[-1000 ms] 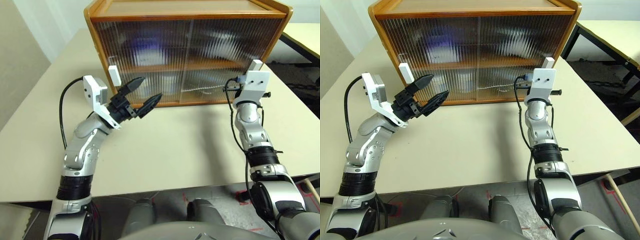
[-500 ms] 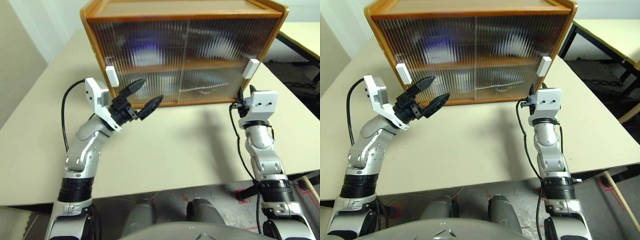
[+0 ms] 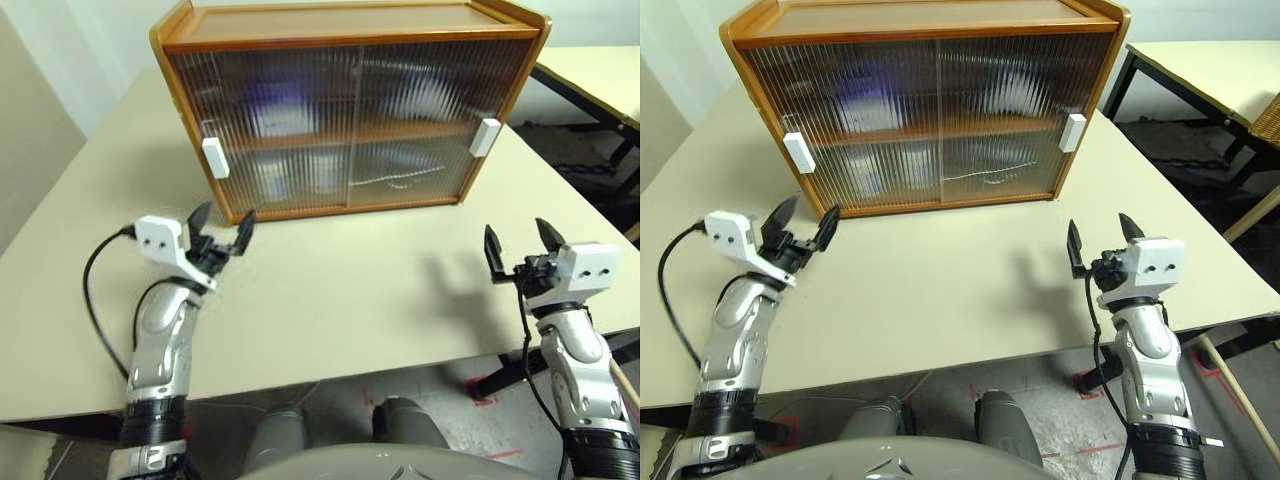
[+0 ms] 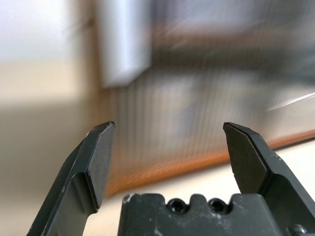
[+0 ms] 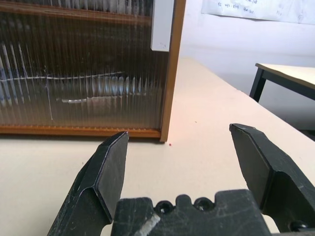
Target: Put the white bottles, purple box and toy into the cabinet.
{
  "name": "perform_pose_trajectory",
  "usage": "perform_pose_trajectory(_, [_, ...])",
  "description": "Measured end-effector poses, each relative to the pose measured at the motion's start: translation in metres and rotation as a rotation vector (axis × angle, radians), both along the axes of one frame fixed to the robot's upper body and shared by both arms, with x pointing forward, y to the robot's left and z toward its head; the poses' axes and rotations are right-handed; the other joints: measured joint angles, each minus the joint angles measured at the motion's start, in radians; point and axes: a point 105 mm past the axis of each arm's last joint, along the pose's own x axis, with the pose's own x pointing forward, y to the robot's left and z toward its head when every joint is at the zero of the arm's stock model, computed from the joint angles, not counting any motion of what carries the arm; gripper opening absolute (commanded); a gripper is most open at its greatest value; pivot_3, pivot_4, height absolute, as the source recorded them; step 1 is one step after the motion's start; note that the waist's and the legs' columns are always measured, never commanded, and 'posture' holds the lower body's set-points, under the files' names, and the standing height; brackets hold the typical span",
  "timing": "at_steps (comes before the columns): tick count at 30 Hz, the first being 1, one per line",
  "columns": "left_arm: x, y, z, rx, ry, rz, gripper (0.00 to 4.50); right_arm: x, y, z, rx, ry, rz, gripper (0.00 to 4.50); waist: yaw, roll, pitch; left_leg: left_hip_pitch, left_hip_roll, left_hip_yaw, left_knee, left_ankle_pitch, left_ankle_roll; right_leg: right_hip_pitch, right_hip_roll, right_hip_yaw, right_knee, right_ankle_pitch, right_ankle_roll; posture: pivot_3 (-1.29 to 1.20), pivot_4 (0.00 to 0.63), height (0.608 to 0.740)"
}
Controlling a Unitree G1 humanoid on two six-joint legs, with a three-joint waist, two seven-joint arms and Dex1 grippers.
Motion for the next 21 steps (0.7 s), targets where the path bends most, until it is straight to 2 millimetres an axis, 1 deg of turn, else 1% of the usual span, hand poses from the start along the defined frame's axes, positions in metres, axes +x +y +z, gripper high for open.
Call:
perform_pose_trajectory(2, [-0.010,0.009,-0.017,0.017,0.037,0.086,4.50,-0.002,0.000,-0.001,0.001,-0.001,0.005,4.46,0.004,-0.001,0.000,-0.001,0.000,0.000,0.000,0.000,0.000,-0.001,-0.001,0.000,0.000,0.000,0.000,0.04,0.000,0.740])
perform_pose_trajectory(3, [-0.014,0.010,-0.021,0.018,0.045,0.106,4.50,-0.003,0.000,-0.002,0.001,0.001,0.007,4.46,0.006,-0.002,0.000,-0.002,0.000,0.000,0.000,0.000,-0.001,-0.001,-0.002,-0.001,0.000,-0.002,-0.003,0.04,0.000,0.740])
perform_pose_trajectory(4, [-0.019,0.011,-0.025,0.021,0.046,0.128,4.50,-0.003,0.001,-0.001,0.004,-0.001,0.012,4.46,0.008,-0.002,-0.001,-0.002,0.000,0.000,0.000,0.000,-0.001,-0.001,-0.003,-0.002,-0.001,-0.008,-0.014,0.04,0.000,0.740])
perform_pose_trajectory(9, [-0.033,0.016,-0.033,0.026,0.042,0.205,4.50,-0.011,0.004,-0.004,0.018,0.004,0.042,4.46,0.011,-0.003,-0.001,-0.002,0.000,0.001,0.000,-0.001,-0.001,-0.001,-0.004,-0.002,-0.001,-0.009,-0.014,0.05,0.000,0.740])
perform_pose_trajectory(11, [-0.035,0.016,-0.032,0.022,0.030,0.222,4.50,-0.012,0.005,-0.006,0.030,0.008,0.048,4.46,0.011,-0.003,-0.001,-0.002,0.000,0.001,0.000,-0.001,-0.001,-0.001,-0.004,-0.002,-0.001,-0.009,-0.014,0.05,0.000,0.740])
perform_pose_trajectory(16, [-0.036,0.017,-0.010,0.036,-0.061,0.242,4.50,-0.012,0.006,-0.005,0.032,0.000,0.059,4.46,0.008,-0.003,-0.001,-0.002,0.000,0.001,-0.001,-0.001,-0.001,-0.001,-0.004,-0.003,-0.001,-0.009,-0.015,0.06,0.000,0.740])
perform_pose_trajectory(21, [-0.038,0.022,-0.005,0.044,-0.088,0.268,4.50,-0.011,0.008,-0.004,0.029,-0.008,0.073,4.46,0.008,-0.003,-0.001,-0.002,0.000,0.001,-0.001,-0.001,-0.001,-0.001,-0.004,-0.003,-0.001,-0.009,-0.015,0.06,0.000,0.740])
